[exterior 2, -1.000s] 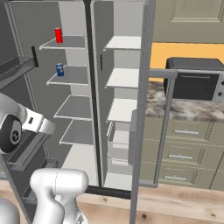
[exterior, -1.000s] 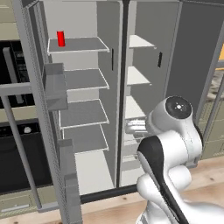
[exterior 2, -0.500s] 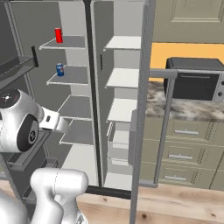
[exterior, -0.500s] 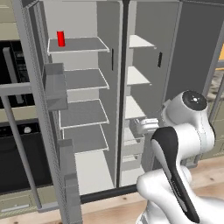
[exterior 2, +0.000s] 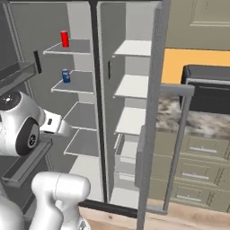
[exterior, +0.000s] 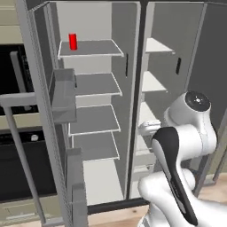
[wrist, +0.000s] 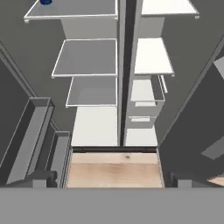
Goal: Open the fridge, grab two sodas, and place both sodas inside the bowl with ice on the dining counter.
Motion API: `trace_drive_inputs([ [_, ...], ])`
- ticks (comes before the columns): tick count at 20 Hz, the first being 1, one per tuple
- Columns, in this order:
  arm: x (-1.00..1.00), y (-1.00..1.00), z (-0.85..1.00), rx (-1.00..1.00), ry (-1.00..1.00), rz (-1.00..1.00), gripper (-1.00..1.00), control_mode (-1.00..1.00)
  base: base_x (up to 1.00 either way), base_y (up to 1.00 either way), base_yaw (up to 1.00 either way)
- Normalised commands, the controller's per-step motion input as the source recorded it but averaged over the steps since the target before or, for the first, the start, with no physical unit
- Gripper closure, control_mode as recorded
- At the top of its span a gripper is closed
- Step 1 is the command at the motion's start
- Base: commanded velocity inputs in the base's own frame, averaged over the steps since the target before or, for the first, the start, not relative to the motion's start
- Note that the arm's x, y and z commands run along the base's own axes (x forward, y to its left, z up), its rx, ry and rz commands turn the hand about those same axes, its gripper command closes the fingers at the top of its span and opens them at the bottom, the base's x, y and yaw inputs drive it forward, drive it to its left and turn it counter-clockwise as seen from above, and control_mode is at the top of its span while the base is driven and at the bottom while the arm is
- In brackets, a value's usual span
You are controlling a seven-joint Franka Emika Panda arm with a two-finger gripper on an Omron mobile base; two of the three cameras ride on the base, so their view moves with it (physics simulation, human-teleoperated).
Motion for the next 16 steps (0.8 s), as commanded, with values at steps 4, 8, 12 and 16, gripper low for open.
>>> trace_drive_inputs([
  [4, 0.0, 0.0, 0.0, 0.0, 0.0, 0.0, -1.0, 1.0, 0.97, 0.01, 0.18],
  [8, 0.0, 0.0, 0.0, 0.0, 0.0, 0.0, -1.0, 1.0, 0.89, 0.08, 0.11],
  [12, 0.0, 0.0, 0.0, 0.0, 0.0, 0.0, -1.0, 1.0, 0.66, 0.48, 0.0],
  [16, 0.0, 0.0, 0.0, 0.0, 0.0, 0.0, -1.0, 1.0, 0.66, 0.55, 0.0],
])
